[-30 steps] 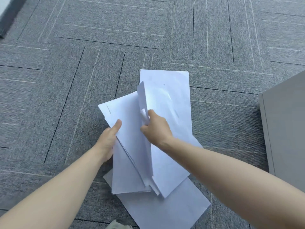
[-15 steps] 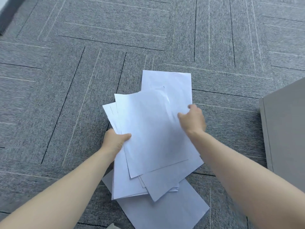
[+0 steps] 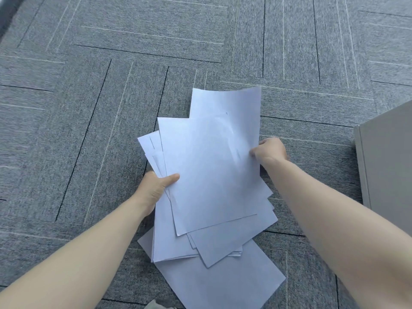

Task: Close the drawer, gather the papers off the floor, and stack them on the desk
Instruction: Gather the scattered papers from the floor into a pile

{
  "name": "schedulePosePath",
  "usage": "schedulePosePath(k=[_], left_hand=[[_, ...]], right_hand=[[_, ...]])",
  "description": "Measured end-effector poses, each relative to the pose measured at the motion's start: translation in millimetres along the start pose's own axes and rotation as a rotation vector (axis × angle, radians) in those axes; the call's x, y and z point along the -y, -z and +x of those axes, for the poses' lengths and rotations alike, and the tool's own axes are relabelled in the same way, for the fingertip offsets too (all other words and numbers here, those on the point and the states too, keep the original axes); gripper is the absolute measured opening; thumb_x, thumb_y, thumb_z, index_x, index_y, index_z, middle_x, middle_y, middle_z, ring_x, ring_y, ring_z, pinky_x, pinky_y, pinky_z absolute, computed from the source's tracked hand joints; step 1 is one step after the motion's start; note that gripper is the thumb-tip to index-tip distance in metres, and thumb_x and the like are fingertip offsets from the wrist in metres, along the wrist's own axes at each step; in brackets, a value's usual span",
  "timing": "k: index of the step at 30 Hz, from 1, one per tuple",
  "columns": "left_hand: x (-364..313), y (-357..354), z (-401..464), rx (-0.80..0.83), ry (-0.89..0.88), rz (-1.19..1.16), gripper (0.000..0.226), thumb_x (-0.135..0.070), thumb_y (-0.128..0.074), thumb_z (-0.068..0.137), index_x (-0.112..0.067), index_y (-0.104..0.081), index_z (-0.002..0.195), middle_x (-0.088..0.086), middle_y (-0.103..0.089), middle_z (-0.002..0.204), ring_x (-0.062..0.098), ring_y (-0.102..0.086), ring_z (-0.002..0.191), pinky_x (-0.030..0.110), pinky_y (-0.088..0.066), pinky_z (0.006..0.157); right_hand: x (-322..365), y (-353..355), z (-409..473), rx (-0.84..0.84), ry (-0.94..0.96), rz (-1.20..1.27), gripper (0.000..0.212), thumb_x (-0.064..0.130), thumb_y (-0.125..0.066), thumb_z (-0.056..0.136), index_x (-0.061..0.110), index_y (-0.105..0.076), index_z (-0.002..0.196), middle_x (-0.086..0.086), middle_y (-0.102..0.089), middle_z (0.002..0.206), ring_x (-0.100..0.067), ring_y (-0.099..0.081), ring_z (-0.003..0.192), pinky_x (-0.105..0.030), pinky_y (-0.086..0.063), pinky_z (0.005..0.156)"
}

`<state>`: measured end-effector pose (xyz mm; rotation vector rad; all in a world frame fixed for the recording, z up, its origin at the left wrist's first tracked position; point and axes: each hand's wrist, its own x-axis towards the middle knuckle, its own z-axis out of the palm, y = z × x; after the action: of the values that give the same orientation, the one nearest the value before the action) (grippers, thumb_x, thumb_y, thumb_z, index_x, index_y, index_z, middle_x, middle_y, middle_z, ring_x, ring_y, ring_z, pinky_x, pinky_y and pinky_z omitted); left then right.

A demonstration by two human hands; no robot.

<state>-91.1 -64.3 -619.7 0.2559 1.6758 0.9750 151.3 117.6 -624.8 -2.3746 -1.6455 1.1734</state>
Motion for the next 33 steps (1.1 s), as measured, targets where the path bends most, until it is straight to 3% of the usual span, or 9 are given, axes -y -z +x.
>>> schedulePosePath(k=[4,8,12,15,18,23,25,28,33], left_hand=[[-7,-8,2,-0.009,-0.013,-0.022,0.036,-0.007,-0.072,0.079,-0.004,-0.066,0.114,0.012,-0.071,0.111,0.026,-0.068,0.099,0.040,-0.051,0.094],[-7,-4,3,-0.077,-0.023,0.013,0.025,0.000,-0.069,0.081,-0.003,-0.065,0.105,0.017,-0.069,0.106,0.025,-0.067,0.084,0.037,-0.053,0.084],[-3,16,5,-0.160,-0.031,0.053,0.021,0.002,-0.070,0.078,-0.003,-0.066,0.099,0.017,-0.069,0.099,0.025,-0.069,0.077,0.039,-0.056,0.081],[-4,41,4,-0.203,-0.026,-0.012,0.016,0.002,-0.069,0.078,-0.006,-0.068,0.092,0.010,-0.072,0.088,0.014,-0.070,0.060,0.036,-0.059,0.072],[-5,65,1,-0.238,-0.029,-0.091,0.014,0.003,-0.066,0.079,-0.009,-0.068,0.085,-0.005,-0.075,0.070,0.011,-0.070,0.058,0.036,-0.059,0.070],[0,95,-7,-0.306,-0.037,-0.172,0.017,0.001,-0.066,0.080,-0.009,-0.068,0.093,0.013,-0.068,0.110,0.026,-0.068,0.087,0.044,-0.053,0.087],[2,103,-11,-0.339,-0.025,-0.182,0.023,0.001,-0.066,0.079,-0.007,-0.068,0.100,0.014,-0.068,0.113,0.031,-0.065,0.096,0.047,-0.051,0.091],[3,109,-15,-0.356,-0.027,-0.188,0.037,0.001,-0.066,0.079,-0.003,-0.064,0.116,0.016,-0.065,0.120,0.030,-0.065,0.093,0.047,-0.051,0.090],[4,106,-22,-0.346,-0.015,-0.180,0.036,0.001,-0.067,0.079,-0.004,-0.065,0.114,0.016,-0.066,0.119,0.033,-0.065,0.100,0.049,-0.051,0.091]], right_hand=[[6,-11,-16,0.192,0.161,-0.032,0.009,0.010,-0.066,0.075,0.003,-0.067,0.069,-0.007,-0.062,0.065,-0.021,-0.051,0.057,-0.026,-0.039,0.054],[4,-10,-27,0.340,0.292,-0.098,0.018,0.019,-0.066,0.084,0.006,-0.062,0.072,-0.004,-0.051,0.066,-0.020,-0.043,0.065,-0.029,-0.032,0.059],[-4,6,-42,0.259,0.265,-0.001,0.021,0.030,-0.053,0.095,0.014,-0.067,0.095,-0.001,-0.066,0.077,-0.018,-0.053,0.063,-0.029,-0.044,0.060],[-18,10,-68,0.140,0.300,-0.330,0.021,0.035,-0.051,0.091,0.019,-0.065,0.088,0.000,-0.068,0.080,-0.020,-0.062,0.071,-0.028,-0.046,0.059],[-38,-1,-108,0.201,0.325,-0.514,0.023,0.038,-0.052,0.084,0.019,-0.064,0.084,0.002,-0.068,0.078,-0.022,-0.064,0.076,-0.031,-0.051,0.065],[-68,-25,-148,0.233,0.418,-0.643,0.031,0.046,-0.055,0.081,0.018,-0.050,0.093,-0.001,-0.064,0.097,-0.026,-0.062,0.090,-0.035,-0.043,0.069],[-74,-32,-156,0.213,0.439,-0.671,0.043,0.052,-0.063,0.080,0.017,-0.048,0.101,-0.003,-0.063,0.108,-0.027,-0.062,0.102,-0.038,-0.042,0.072],[-79,-41,-165,0.161,0.447,-0.701,0.060,0.056,-0.071,0.075,0.015,-0.047,0.112,-0.005,-0.059,0.115,-0.027,-0.058,0.110,-0.040,-0.046,0.080],[-87,-51,-172,0.088,0.476,-0.673,0.051,0.046,-0.069,0.081,0.014,-0.047,0.113,-0.007,-0.060,0.116,-0.028,-0.059,0.109,-0.038,-0.048,0.079]])
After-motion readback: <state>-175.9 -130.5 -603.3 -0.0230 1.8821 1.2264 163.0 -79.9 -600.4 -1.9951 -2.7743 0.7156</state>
